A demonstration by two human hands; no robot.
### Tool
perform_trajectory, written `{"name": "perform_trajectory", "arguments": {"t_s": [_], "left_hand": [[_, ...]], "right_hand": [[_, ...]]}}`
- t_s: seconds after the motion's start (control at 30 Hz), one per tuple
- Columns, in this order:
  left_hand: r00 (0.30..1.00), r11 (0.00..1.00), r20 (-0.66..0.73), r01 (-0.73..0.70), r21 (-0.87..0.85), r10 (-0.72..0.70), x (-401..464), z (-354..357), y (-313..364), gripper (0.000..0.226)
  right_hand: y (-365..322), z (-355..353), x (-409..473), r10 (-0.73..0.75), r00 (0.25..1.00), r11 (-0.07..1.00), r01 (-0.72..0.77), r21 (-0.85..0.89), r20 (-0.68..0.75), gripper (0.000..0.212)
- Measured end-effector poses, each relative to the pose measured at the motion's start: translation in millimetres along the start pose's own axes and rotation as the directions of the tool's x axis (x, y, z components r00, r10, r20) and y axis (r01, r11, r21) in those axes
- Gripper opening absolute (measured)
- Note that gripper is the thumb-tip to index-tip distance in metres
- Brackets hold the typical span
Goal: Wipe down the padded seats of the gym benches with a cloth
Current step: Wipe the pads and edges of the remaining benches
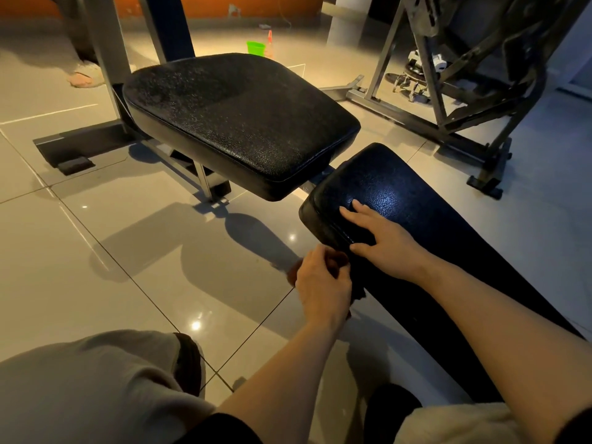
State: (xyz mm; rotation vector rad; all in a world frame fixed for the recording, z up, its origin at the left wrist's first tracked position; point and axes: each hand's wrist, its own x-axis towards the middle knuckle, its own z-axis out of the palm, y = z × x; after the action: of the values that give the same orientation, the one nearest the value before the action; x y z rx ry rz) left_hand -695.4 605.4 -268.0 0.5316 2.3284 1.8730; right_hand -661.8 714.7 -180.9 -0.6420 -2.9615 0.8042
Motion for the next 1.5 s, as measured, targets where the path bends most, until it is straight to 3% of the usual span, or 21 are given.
{"name": "perform_trajectory", "arguments": {"t_s": [0.07, 0.2, 0.3, 0.47, 0.53, 0.63, 0.7, 0.97, 1.07, 1.17, 1.33, 1.43, 1.5], "left_hand": [[0.997, 0.997, -0.019, 0.073, -0.004, -0.073, -1.4, -3.2, -4.1, 0.014], [0.963, 0.997, -0.259, 0.065, -0.033, -0.071, 11.2, -4.8, 11.0, 0.02], [0.978, 1.0, -0.208, -0.001, -0.006, 0.0, 11.3, -0.3, 19.7, 0.021], [0.987, 0.988, -0.047, 0.156, 0.0, -0.156, 24.1, -5.6, 10.4, 0.015], [0.985, 0.989, -0.093, 0.143, -0.027, -0.145, 24.0, -8.9, 11.5, 0.013], [0.972, 0.998, -0.234, -0.011, -0.069, -0.005, 17.1, -6.6, 16.3, 0.016], [0.971, 0.997, -0.234, -0.057, -0.056, 0.043, 11.3, -0.8, 17.4, 0.019], [0.989, 0.998, -0.133, 0.066, -0.025, -0.069, 28.1, -8.3, 15.8, 0.015], [0.96, 0.994, -0.256, 0.105, -0.028, -0.109, 33.7, -14.5, 17.8, 0.014], [0.937, 0.998, -0.345, 0.038, -0.048, -0.052, 41.8, -14.0, 25.7, 0.022], [0.964, 0.996, -0.266, 0.001, -0.093, -0.026, 32.5, -12.9, 22.1, 0.022], [0.999, 0.996, -0.039, -0.04, -0.082, 0.037, 9.5, -10.4, 5.5, 0.021], [1.0, 0.997, 0.031, 0.009, -0.071, -0.007, -2.7, -8.4, -2.0, 0.02]], "right_hand": [[-1.2, -0.4, 0.3, 0.0, 1.0, 1.0, 0.0, 0.017, 0.002, 0.07], [-2.2, 1.2, 0.0, 0.013, 1.0, 1.0, -0.012, 0.02, -0.014, 0.07], [-4.4, 3.0, -0.9, 0.01, 0.999, 1.0, -0.009, 0.03, -0.034, 0.07], [-6.8, 2.9, -1.5, 0.037, 0.999, 0.998, -0.035, 0.05, -0.026, 0.071], [-7.4, 3.8, -1.1, 0.04, 0.999, 0.998, -0.038, 0.058, -0.031, 0.071], [-8.3, 5.1, 0.3, 0.038, 0.998, 0.998, -0.036, 0.048, -0.04, 0.071], [-7.8, 5.5, 0.9, 0.034, 0.999, 0.999, -0.032, 0.036, -0.041, 0.071], [-5.0, 6.7, 0.7, 0.042, 0.998, 0.998, -0.04, 0.054, -0.04, 0.072], [-6.5, 7.3, 1.6, 0.05, 0.998, 0.996, -0.047, 0.07, -0.041, 0.072], [-6.3, 7.9, 1.4, 0.065, 0.997, 0.994, -0.061, 0.091, -0.042, 0.072], [-3.9, 11.1, 0.6, 0.052, 0.997, 0.993, -0.046, 0.111, -0.052, 0.074], [-3.0, 9.8, 2.7, 0.049, 0.998, 0.994, -0.045, 0.095, -0.041, 0.074], [-3.5, 8.7, 3.7, 0.05, 0.998, 0.995, -0.047, 0.089, -0.035, 0.072]]}}
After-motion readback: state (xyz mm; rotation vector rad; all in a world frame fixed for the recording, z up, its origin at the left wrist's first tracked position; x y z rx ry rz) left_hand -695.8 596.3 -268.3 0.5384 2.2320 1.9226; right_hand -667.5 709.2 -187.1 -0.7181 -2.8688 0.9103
